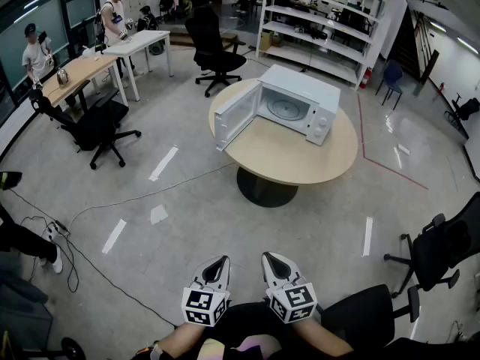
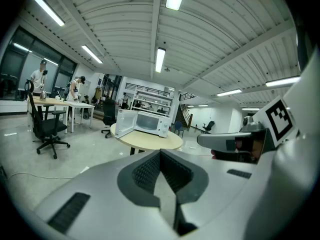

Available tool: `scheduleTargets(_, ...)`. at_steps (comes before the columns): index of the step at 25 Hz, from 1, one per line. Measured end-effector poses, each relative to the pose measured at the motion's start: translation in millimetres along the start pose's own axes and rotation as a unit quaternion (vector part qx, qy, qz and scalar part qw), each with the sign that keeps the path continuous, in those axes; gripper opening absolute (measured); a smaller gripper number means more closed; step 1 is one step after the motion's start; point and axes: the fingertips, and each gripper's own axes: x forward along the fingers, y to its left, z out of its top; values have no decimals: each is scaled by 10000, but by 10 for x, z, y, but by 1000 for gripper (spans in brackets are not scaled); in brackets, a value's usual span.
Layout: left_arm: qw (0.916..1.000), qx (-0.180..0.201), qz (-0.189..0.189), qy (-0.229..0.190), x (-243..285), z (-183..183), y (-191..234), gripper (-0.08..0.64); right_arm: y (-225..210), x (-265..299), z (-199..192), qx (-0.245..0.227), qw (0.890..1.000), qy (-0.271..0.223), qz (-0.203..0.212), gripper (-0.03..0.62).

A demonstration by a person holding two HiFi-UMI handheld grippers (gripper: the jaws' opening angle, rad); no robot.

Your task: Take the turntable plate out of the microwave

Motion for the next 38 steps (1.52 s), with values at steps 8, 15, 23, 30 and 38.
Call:
scheduleTargets(8, 9999, -114, -6, -67, -284, 21, 476, 44, 488, 281, -23, -51, 10000, 56, -21, 15)
scheduleTargets(15, 9998, -176, -93, -6, -112, 24, 598, 44, 407, 444, -17, -53, 9998, 130, -147, 15)
scheduleTargets(23, 9997, -101, 146, 143, 377, 153, 790, 44, 7, 919, 64, 108, 9998, 194, 6, 15)
scheduleTargets(30, 9990, 46, 376, 251, 1187, 373, 831, 44, -680, 1452, 321, 188, 9994, 78, 275, 15)
scheduleTargets(38, 9979, 392, 378, 359, 2136, 688, 644, 44, -1648, 1729, 540, 345, 9992, -159, 155, 15)
